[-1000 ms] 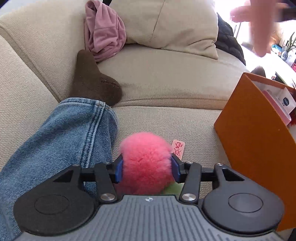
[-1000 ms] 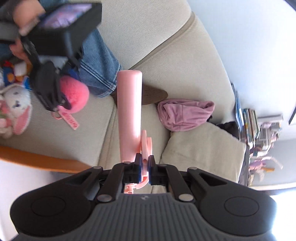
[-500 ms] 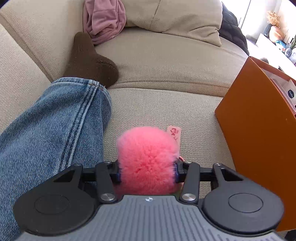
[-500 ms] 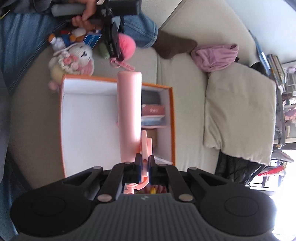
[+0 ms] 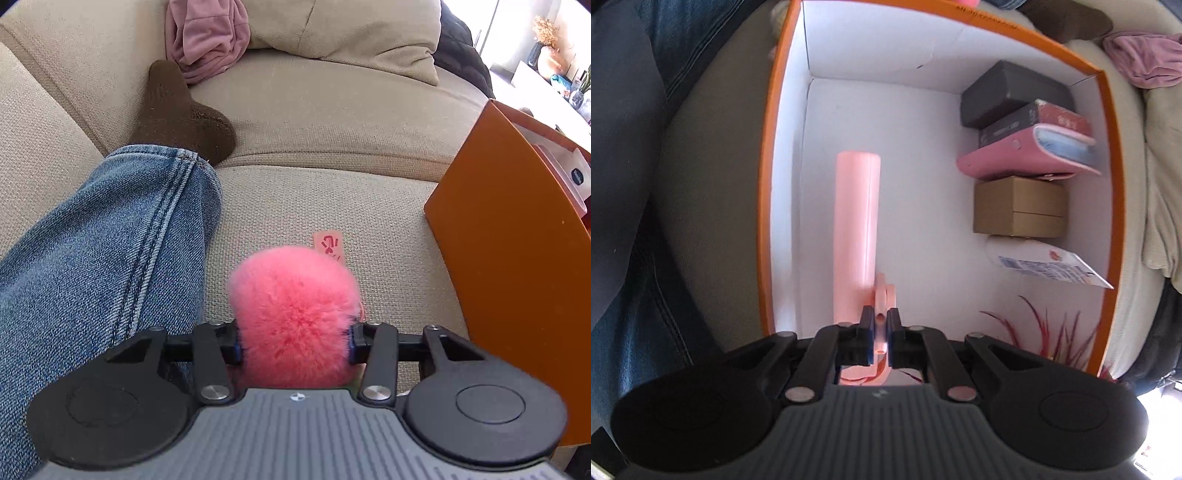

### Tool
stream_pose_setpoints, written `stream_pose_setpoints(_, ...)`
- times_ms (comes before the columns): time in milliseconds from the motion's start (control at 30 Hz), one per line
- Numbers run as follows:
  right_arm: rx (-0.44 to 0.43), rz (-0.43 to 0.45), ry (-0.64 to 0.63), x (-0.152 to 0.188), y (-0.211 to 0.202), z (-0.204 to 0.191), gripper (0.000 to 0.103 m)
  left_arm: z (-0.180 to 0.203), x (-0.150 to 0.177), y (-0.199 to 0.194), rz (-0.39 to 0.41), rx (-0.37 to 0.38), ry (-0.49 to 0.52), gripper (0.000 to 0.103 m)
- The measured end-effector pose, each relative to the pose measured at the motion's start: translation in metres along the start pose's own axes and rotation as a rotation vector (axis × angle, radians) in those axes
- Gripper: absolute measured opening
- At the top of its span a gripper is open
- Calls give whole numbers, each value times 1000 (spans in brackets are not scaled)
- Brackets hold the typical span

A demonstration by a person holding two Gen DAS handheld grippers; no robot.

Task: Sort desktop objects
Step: 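Carry the selfie stick over the shoebox and lower it in with the right gripper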

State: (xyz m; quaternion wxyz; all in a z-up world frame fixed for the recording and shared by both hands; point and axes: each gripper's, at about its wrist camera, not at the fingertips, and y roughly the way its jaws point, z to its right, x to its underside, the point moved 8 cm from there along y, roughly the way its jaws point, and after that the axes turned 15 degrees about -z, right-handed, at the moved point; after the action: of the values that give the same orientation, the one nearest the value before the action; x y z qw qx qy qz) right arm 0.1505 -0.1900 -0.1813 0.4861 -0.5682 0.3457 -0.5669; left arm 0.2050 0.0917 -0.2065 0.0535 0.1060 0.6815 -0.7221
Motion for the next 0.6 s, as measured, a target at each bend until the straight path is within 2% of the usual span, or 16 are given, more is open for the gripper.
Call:
stream_pose_setpoints(133,-73,-5,-23,-3,-3,5,7,-3,0,0,1,18,-14,50)
stream_pose_setpoints(267,-130,-49,-100,-4,-1,-7,6,-6,0,0,2,28,-20,50)
stream_pose_setpoints(433,-187,-79,-119,-6,-1,-8,8,-9,0,-1,3,33,-23,50)
stream_pose_setpoints(500,-230,-83,-111,-6,-1,-9,14,-10,1,-1,2,34,-24,50)
stream_pose_setpoints(600,-312,-85,-88,-4,-3,-11,13,-12,1,-1,1,36,-26,50)
